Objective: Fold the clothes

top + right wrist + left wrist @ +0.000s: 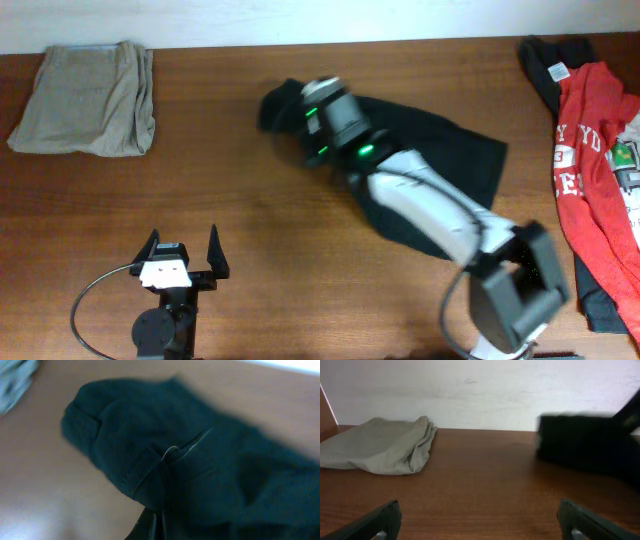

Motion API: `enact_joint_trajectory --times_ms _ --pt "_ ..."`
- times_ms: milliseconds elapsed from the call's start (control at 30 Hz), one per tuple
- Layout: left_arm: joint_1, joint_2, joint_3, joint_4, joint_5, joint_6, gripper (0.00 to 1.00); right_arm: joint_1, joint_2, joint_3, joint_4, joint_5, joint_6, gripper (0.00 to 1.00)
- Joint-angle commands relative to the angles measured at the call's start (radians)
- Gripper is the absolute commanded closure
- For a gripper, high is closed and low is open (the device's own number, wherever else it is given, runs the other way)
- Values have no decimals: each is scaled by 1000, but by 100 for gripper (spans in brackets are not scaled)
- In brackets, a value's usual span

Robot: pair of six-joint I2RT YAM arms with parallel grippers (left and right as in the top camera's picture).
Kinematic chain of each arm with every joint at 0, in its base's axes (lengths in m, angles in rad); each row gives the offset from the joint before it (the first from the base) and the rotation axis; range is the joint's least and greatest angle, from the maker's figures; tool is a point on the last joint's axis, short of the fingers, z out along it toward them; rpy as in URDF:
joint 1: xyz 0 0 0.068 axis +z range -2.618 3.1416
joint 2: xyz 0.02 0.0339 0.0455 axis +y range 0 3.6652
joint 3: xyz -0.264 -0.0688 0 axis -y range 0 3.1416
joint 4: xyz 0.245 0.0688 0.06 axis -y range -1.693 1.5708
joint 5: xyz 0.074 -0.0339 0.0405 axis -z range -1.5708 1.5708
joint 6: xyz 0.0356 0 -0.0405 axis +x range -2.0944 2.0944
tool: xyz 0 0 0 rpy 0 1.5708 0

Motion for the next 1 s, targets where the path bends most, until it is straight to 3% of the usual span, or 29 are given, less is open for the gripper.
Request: enact_joint_trajectory --times_ms 0,133,167,200,233,267,400,633,800,967 --pt "1 -4 -4 -1 -10 23 1 122 27 20 21 -113 99 96" --pt "1 -4 -4 -1 -10 23 1 191 8 20 12 -170 99 96" --pt "1 -4 -4 -1 -10 23 1 193 -7 20 3 -165 99 88" --pt "1 -4 -4 -1 -10 23 1 189 -20 21 -7 -155 98 70" --pt "1 -4 -4 -1 -10 23 1 171 -45 22 -21 -142 98 31" --pt "1 -4 -4 -1 -10 23 1 152 -64 22 -31 -137 98 19" --pt "1 -4 -4 -1 -10 23 1 -8 -179 22 -135 -136 98 1" --pt "1 -4 -4 -1 -10 23 1 -335 -303 22 -432 -136 98 1" --pt "1 -4 -4 -1 -10 23 1 -555 -261 3 -668 -131 94 1" --pt "1 -4 -4 -1 -10 23 1 -646 -147 -97 -687 -152 91 1"
